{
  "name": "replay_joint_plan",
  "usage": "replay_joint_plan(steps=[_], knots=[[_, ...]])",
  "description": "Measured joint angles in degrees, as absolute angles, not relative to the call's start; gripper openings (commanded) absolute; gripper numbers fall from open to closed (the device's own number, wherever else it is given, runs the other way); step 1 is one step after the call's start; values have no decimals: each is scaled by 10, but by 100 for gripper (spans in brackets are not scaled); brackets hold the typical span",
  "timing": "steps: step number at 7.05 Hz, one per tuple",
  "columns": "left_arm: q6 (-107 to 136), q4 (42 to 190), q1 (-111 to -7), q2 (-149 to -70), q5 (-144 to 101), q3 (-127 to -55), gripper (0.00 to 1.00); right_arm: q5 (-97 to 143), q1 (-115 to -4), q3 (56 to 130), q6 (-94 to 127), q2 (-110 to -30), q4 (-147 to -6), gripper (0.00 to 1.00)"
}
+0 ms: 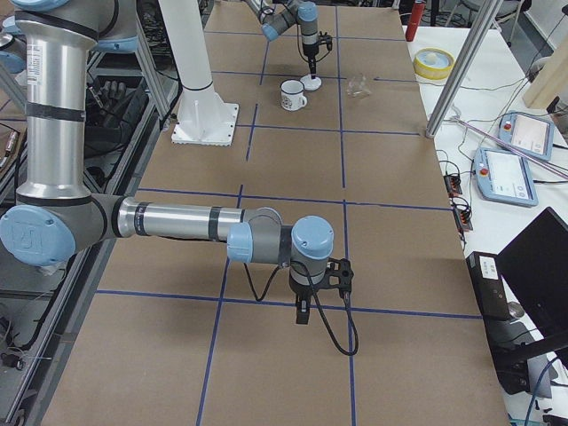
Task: Remove funnel from cup
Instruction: 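Close the left gripper on the white lid's knob and lift it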
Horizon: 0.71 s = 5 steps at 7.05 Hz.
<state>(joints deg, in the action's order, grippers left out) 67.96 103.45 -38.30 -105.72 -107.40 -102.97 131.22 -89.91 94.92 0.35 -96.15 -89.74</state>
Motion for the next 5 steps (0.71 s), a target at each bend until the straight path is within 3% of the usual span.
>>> replay_joint_plan(steps=[1, 2, 5], knots=[[680, 1030, -383, -1058, -1074, -1031, 19, 1312, -899, 949, 4, -962, -897, 100], [680, 1029, -383, -1058, -1074, -1032, 0, 1312, -899, 949, 4, -962, -897, 100], [677, 986, -385, -1064, -1075, -1061, 0, 1312, -899, 948, 4, -962, -897, 100]])
